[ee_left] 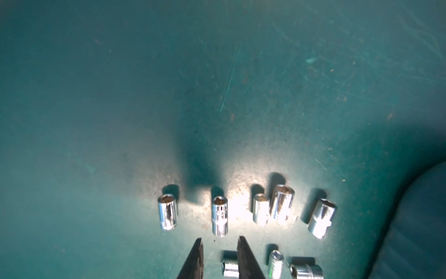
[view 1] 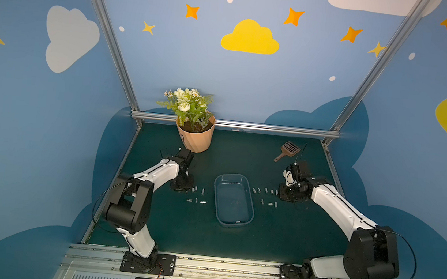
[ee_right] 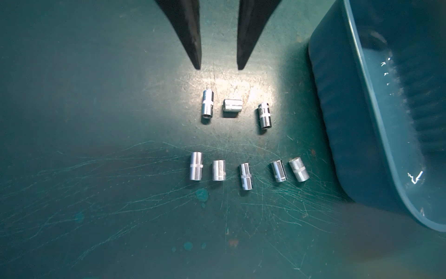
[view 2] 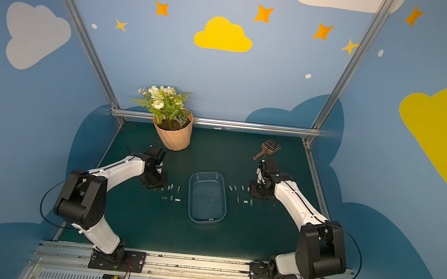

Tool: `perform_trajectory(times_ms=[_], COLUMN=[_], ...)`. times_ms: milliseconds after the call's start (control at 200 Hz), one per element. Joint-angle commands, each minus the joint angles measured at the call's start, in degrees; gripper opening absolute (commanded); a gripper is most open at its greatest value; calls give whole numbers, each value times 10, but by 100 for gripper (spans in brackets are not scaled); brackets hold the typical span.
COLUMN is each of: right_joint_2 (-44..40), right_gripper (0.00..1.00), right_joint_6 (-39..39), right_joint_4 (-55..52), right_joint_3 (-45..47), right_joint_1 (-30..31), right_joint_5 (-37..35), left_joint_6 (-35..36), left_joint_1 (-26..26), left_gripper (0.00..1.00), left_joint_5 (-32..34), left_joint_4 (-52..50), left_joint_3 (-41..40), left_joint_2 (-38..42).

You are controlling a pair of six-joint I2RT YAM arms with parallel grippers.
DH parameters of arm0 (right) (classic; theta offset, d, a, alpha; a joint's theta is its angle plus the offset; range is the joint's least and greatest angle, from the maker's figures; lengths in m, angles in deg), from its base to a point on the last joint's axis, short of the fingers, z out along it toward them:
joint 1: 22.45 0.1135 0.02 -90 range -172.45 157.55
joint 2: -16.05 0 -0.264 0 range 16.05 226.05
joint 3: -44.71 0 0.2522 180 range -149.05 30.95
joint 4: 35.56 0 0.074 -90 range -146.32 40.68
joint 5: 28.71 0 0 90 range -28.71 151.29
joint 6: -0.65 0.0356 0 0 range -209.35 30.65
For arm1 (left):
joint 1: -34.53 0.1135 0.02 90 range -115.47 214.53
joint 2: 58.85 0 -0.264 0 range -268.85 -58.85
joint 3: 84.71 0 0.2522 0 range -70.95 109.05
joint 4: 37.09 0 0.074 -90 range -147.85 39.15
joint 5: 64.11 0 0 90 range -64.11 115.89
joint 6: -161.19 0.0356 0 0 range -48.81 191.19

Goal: Take out the socket from the storage box
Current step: Place the socket head at the center of the board, then pick up the socket head from the storage box.

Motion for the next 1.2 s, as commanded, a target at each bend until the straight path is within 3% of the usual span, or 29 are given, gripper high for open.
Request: perform_trajectory(times_ms=[0, 295, 541, 736, 966, 1191], right_joint_2=[-19, -56, -100, -87, 3, 82], right_gripper=[27, 27, 29, 31, 32, 33], right_joint_6=[-5, 11, 38, 44, 16, 4], right_joint_4=[-17, -67, -90, -80, -98, -178], right_joint_3=[-3, -24, -44, -57, -107, -193], right_joint_1=[9, 118, 210, 254, 291, 315], right_joint_5=[2, -17, -19, -10, 13, 48], left_joint_6=[5, 31, 21, 26, 29, 14], left_joint_1=[1, -11, -12, -11, -3, 2], left_gripper=[27, 29, 32, 33, 33, 33], left_joint_5=[0, -28, -37, -53, -64, -106], left_joint_4=[-23, -25, -7, 21, 25, 0], left_joint_3=[20, 70, 85, 127, 259, 347], left_joint_2=[34, 97, 86, 34, -88, -148])
